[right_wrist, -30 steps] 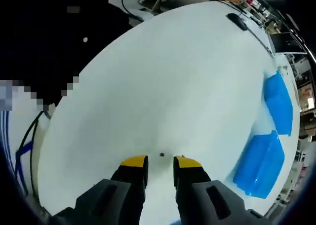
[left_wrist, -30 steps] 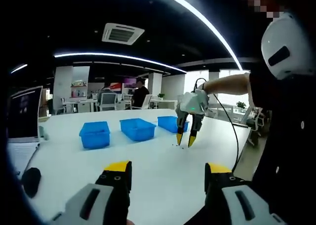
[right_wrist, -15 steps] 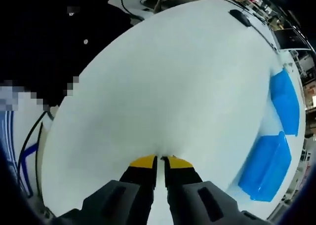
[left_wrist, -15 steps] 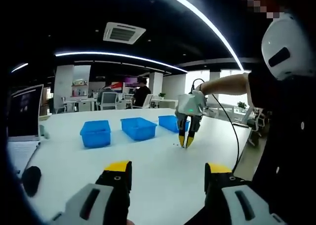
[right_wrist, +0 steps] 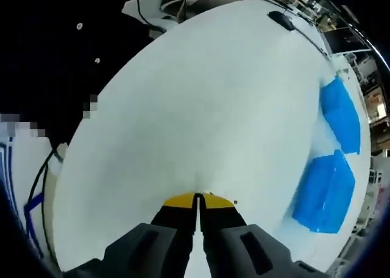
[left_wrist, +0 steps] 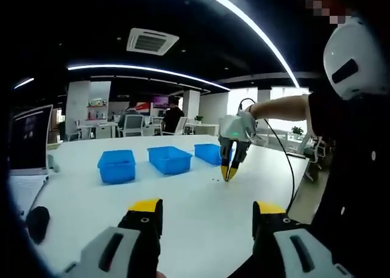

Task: Pick up the resistors one by one and place each resistor into its matching bin, sorting the parts by color and model until every resistor is separated into the correct bin for its type

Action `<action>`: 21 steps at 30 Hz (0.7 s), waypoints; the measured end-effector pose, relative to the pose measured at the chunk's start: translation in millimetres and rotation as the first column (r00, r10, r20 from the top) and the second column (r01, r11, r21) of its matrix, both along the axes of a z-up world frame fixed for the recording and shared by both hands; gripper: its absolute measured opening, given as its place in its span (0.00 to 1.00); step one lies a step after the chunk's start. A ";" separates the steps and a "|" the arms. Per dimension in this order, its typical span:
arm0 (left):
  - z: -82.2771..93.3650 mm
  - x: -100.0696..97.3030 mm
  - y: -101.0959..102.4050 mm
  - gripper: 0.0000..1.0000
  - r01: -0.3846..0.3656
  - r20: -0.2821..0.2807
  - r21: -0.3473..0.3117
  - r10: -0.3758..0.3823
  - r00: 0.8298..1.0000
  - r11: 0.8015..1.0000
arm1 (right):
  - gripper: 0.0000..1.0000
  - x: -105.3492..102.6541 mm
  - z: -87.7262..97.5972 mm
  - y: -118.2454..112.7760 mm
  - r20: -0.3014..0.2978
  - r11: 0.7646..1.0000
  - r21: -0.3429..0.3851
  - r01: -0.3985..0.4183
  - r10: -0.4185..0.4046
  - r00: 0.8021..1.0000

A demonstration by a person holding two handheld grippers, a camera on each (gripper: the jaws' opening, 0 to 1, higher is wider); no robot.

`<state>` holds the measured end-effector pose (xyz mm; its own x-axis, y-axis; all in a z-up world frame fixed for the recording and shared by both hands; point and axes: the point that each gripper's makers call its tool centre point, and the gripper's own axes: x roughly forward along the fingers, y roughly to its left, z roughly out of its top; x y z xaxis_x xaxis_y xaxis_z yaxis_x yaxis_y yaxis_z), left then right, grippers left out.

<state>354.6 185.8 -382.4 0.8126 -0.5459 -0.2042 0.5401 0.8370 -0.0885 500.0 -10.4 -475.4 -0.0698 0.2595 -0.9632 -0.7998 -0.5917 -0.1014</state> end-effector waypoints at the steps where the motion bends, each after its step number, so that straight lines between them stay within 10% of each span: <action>1: 0.3 0.3 -0.7 0.60 0.003 0.001 0.000 -0.003 1.000 1.000 | 0.05 1.1 6.0 -0.6 0.001 0.999 0.030 0.028 -0.028 1.000; 5: 1.7 5.7 -2.4 0.61 0.013 0.006 0.001 -0.013 1.000 1.000 | 0.05 5.0 33.5 -7.8 0.005 0.973 0.178 0.145 -0.149 0.989; 12: 3.4 15.4 -10.6 0.61 0.024 0.009 -0.004 -0.024 1.000 1.000 | 0.05 11.2 84.5 -33.3 -0.031 0.780 0.496 0.382 -0.424 0.905; 16: 6.3 16.6 -16.7 0.61 0.038 0.013 -0.003 -0.038 0.999 0.999 | 0.05 7.0 112.3 -54.5 -0.159 0.526 0.666 0.528 -0.592 0.790; 18: 7.7 17.1 -18.5 0.61 0.043 0.016 -0.003 -0.043 0.999 0.999 | 0.05 7.3 117.4 -68.0 -0.142 0.456 0.716 0.529 -0.646 0.750; 21: 11.1 18.4 -19.7 0.61 0.045 0.021 -0.002 -0.045 0.999 0.999 | 0.05 -0.2 129.6 -89.8 -0.257 0.232 0.784 0.575 -0.723 0.642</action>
<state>373.0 166.1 -371.3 0.7915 -0.5821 -0.1864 0.5785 0.8118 -0.0788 499.8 -100.2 -345.8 0.5931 0.7377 -0.3224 -0.8021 0.5068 -0.3159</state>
